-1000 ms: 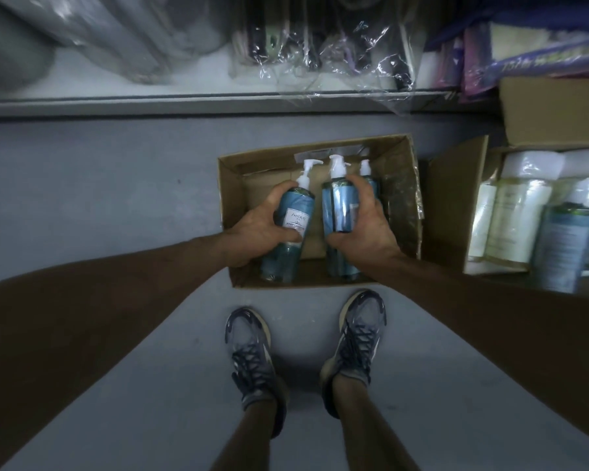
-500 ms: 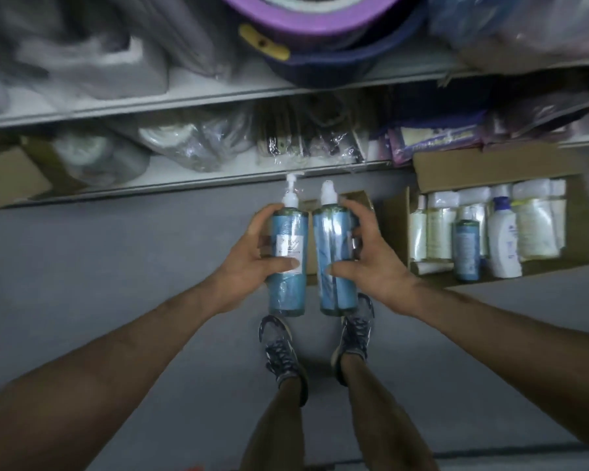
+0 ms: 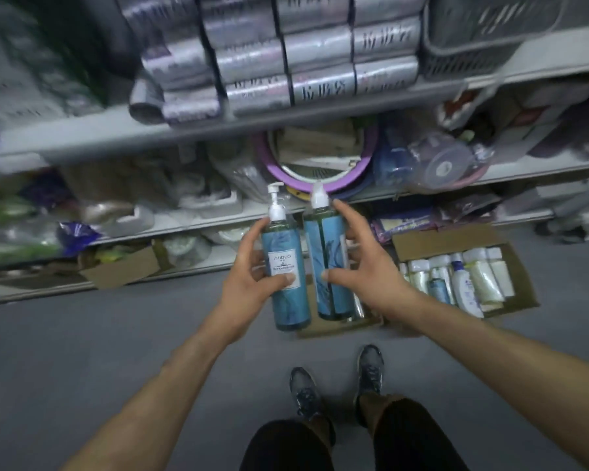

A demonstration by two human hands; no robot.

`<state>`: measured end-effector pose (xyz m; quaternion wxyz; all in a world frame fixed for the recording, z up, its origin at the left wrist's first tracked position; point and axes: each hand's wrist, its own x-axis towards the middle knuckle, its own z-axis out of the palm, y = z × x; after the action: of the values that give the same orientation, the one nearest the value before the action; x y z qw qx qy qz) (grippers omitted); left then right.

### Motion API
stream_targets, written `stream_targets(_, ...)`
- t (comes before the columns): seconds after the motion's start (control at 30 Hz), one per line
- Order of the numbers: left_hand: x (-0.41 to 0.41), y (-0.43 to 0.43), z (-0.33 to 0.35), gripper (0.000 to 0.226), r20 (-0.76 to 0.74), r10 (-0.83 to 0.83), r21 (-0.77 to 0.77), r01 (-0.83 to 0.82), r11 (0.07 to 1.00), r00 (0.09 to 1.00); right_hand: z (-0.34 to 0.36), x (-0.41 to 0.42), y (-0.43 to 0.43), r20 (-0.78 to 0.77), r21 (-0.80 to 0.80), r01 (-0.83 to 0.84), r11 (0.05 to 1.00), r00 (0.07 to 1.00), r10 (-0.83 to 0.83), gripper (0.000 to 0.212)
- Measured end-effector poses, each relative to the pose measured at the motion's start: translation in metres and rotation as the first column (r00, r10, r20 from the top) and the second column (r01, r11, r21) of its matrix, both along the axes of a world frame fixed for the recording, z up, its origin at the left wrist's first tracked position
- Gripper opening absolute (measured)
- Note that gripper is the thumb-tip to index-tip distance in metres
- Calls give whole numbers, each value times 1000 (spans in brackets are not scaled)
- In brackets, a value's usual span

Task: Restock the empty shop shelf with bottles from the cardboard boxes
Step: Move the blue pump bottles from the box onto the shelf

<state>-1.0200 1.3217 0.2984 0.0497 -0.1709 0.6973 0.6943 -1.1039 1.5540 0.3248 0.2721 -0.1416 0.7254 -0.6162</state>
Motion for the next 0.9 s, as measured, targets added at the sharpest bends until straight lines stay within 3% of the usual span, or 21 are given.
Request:
stream_targets(0.27, -48, -24, 176, 99, -321, -75, -152, 27, 988, 944, 158, -33, -20, -320, -49, 11, 999, 947, -26, 106)
stream_targets(0.47, -94, -28, 299, 101, -522, -86, -238, -48, 970, 849, 276, -66, -16, -543, -139, 125, 982, 820, -181, 108)
stream_targets(0.7, -145, -2, 409, 101, -618, -99, -255, -80, 964, 780, 376, -111, 11, -627, -239, 247, 939, 699, -344, 115)
stream_targets(0.9, -218, 48, 462, 106, -671, -121, -272, -91, 958, 732, 429, -176, 63, -680, -266, 314, 911, 609, -408, 115)
